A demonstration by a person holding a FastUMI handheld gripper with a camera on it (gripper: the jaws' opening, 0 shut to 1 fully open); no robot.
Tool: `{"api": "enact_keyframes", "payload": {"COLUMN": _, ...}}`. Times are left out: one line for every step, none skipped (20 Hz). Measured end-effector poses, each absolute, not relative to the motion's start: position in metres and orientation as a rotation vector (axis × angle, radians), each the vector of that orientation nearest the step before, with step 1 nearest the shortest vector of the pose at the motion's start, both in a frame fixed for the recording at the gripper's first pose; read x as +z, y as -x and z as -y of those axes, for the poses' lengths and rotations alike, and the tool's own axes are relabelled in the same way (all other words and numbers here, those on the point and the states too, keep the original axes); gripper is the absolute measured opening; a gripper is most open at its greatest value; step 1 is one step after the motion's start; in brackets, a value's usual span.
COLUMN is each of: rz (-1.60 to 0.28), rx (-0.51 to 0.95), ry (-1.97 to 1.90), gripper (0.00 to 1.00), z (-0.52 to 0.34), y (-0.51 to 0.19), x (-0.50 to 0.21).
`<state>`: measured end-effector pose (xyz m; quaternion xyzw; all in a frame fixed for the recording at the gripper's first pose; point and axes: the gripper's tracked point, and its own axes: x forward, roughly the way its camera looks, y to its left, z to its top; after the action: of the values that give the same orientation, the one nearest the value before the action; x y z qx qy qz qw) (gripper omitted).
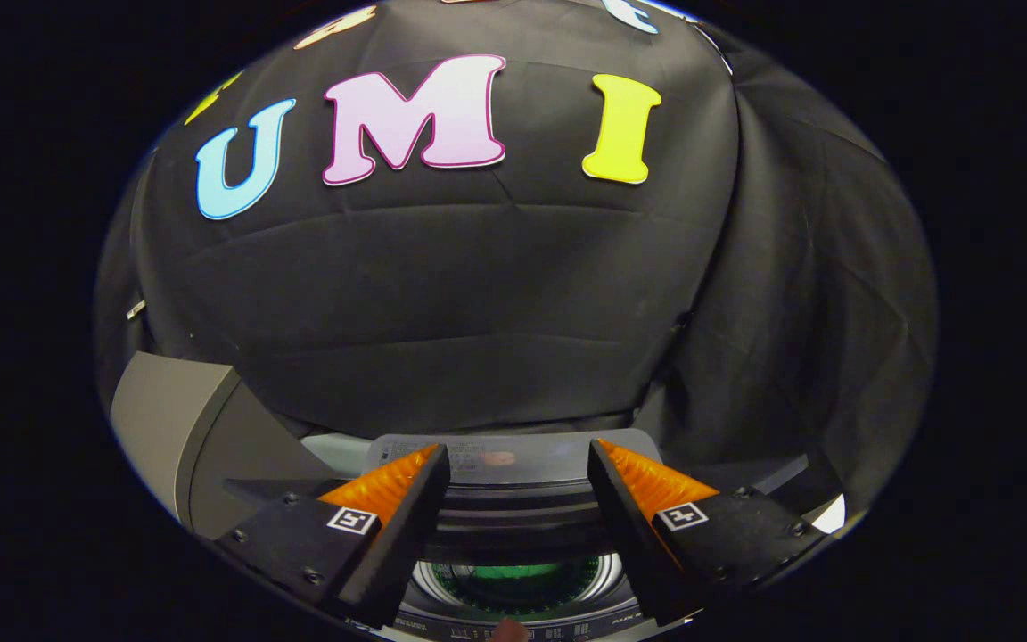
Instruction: Put the clothes into the washing machine and then close the washing machine lid.
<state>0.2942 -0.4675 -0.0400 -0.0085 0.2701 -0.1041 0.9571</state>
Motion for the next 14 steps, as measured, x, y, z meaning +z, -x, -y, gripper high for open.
{"api": "enact_keyframes", "payload": {"rz": -0.553, "rx": -0.208, "ry": 0.019, "gripper": 0.98, "z": 0.467, "y": -0.294, "x": -0.041}}
{"api": "enact_keyframes", "payload": {"rz": -0.549, "rx": -0.209, "ry": 0.017, "gripper": 0.98, "z": 0.467, "y": -0.293, "x": -0.041}}
{"api": "enact_keyframes", "payload": {"rz": -0.546, "rx": -0.211, "ry": 0.013, "gripper": 0.98, "z": 0.468, "y": -0.292, "x": -0.043}}
{"api": "enact_keyframes", "payload": {"rz": -0.555, "rx": -0.214, "ry": 0.013, "gripper": 0.98, "z": 0.468, "y": -0.291, "x": -0.047}}
{"api": "enact_keyframes", "payload": {"rz": -0.564, "rx": -0.212, "ry": 0.014, "gripper": 0.98, "z": 0.468, "y": -0.286, "x": -0.05}}
{"api": "enact_keyframes", "payload": {"rz": -0.565, "rx": -0.196, "ry": -0.007, "gripper": 0.98, "z": 0.464, "y": -0.282, "x": -0.054}}
{"api": "enact_keyframes", "payload": {"rz": -0.566, "rx": -0.211, "ry": -0.027, "gripper": 0.98, "z": 0.466, "y": -0.282, "x": -0.059}}
{"api": "enact_keyframes", "payload": {"rz": -0.567, "rx": -0.237, "ry": -0.017, "gripper": 1.0, "z": 0.47, "y": -0.284, "x": -0.066}}
{"api": "enact_keyframes", "payload": {"rz": -0.587, "rx": -0.244, "ry": -0.017, "gripper": 1.0, "z": 0.472, "y": -0.276, "x": -0.077}}
{"api": "enact_keyframes", "payload": {"rz": -0.608, "rx": -0.243, "ry": -0.026, "gripper": 1.0, "z": 0.473, "y": -0.269, "x": -0.087}}
{"api": "enact_keyframes", "payload": {"rz": -0.632, "rx": -0.239, "ry": -0.029, "gripper": 1.0, "z": 0.473, "y": -0.26, "x": -0.1}}
{"api": "enact_keyframes", "payload": {"rz": -0.653, "rx": -0.24, "ry": -0.016, "gripper": 1.0, "z": 0.474, "y": -0.254, "x": -0.112}}
{"api": "enact_keyframes", "payload": {"rz": -0.683, "rx": -0.24, "ry": -0.003, "gripper": 1.0, "z": 0.478, "y": -0.244, "x": -0.127}}
{"api": "enact_keyframes", "payload": {"rz": -0.707, "rx": -0.235, "ry": 0.003, "gripper": 1.0, "z": 0.477, "y": -0.235, "x": -0.138}}
